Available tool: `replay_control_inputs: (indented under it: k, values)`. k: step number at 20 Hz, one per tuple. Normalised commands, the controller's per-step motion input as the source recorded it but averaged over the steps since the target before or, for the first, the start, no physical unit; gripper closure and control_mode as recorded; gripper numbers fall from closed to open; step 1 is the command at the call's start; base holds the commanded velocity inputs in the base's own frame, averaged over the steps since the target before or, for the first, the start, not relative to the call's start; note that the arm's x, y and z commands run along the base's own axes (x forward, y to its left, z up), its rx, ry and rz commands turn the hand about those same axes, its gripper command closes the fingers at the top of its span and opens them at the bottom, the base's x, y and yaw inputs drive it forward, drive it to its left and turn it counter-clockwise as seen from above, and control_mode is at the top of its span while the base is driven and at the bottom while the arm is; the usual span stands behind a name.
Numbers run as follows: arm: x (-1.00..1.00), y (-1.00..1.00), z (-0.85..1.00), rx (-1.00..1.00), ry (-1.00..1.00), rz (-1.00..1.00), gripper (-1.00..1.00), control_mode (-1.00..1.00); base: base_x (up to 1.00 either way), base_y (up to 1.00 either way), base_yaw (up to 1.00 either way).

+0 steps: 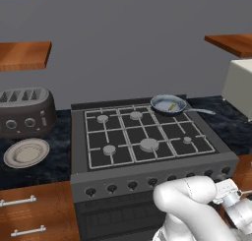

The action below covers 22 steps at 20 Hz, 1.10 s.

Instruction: Pick up the butter stick and place it in the pan. Then turn on the burner for the pan.

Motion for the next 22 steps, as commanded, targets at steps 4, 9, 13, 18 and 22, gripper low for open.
replay_control_inputs:
  k: [4,9,13,18,22]
  values:
    - [-0.11,0.01,0.17,0.0,0.0,0.0,-1.0,-1.0,0.0,0.0,0.0]
    - [-0.01,0.28,0.07,0.0,0.0,0.0,-1.0,-1.0,0.0,0.0,0.0]
    - [0.0,0.24,0.01,0.0,0.0,0.0,-1.0,-1.0,0.0,0.0,0.0]
    - [0.0,-0.02,0.0,0.05,0.0,0.0,-1.0,-1.0,0.0,0.0,0.0]
    - [0.02,-0.1,0.0,0.05,0.0,0.0,-1.0,-1.0,0.0,0.0,0.0]
